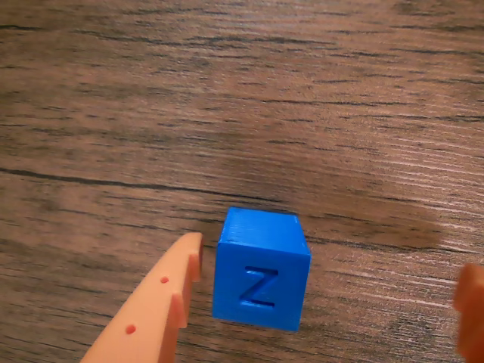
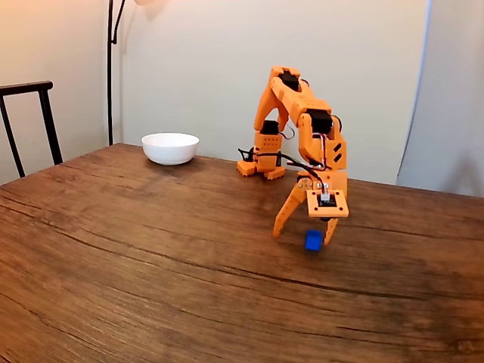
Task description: Grasp the cube and drop it in the bowl
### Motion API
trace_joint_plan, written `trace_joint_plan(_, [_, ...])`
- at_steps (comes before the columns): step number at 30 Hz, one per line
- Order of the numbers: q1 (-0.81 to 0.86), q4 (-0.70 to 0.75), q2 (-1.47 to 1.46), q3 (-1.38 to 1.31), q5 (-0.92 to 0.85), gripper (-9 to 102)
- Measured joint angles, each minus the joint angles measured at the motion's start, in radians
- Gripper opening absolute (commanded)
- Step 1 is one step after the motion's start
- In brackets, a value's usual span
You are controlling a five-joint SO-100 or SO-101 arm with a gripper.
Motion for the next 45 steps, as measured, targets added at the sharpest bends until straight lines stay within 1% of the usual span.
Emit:
trace_joint_plan(5, [0.0, 0.0, 0.0, 0.002, 0.0, 26])
trace_joint_plan(12, [0.0, -0.002, 0.0, 0.009, 0.0, 20])
trace_joint_plan(19, [0.0, -0.002, 0.0, 0.014, 0.0, 10])
trace_joint_plan(28, [0.0, -0.002, 0.0, 0.014, 0.0, 3])
trace_joint_plan(34, [0.0, 0.005, 0.0, 0.014, 0.0, 2])
trace_joint_plan(36, [0.0, 0.048, 0.0, -0.015, 0.006, 2])
trace_joint_plan(39, [0.002, 0.15, 0.0, -0.095, 0.037, 2])
trace_joint_plan(45, [0.071, 0.37, 0.0, -0.302, 0.156, 2])
